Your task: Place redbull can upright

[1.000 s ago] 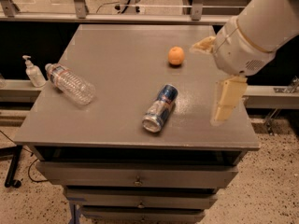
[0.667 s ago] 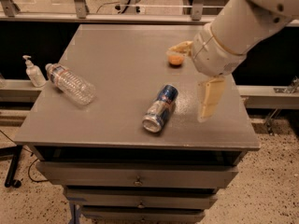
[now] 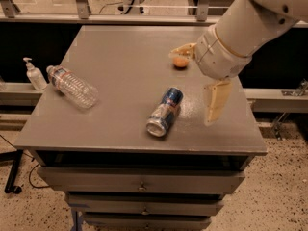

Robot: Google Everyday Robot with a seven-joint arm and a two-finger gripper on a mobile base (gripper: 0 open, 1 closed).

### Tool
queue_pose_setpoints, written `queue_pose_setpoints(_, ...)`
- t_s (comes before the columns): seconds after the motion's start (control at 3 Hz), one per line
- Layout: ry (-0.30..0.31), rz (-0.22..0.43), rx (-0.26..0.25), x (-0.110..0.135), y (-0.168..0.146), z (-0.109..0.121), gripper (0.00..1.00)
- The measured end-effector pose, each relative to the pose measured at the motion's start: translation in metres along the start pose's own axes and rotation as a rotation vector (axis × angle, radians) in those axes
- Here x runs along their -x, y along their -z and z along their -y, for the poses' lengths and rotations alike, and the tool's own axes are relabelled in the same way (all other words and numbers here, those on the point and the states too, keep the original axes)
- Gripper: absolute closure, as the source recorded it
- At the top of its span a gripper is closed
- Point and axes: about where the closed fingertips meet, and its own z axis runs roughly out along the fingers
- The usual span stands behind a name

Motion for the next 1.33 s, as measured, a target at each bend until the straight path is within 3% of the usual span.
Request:
queue_pose_setpoints(0.33, 0.030, 0.001, 0.010, -0.001, 0.002, -0.002, 0.00)
queue_pose_setpoints(0.67, 0.187, -0.072, 0.065, 0.015, -0.002, -0.002, 0.00)
queue_pose_setpoints(1.0, 0.374, -0.198, 0.133, 0.019, -0.011, 0.004, 0.00)
queue_pose_setpoints(1.33, 0.536, -0.271, 0.165, 0.015, -0.024, 0.019, 0.00)
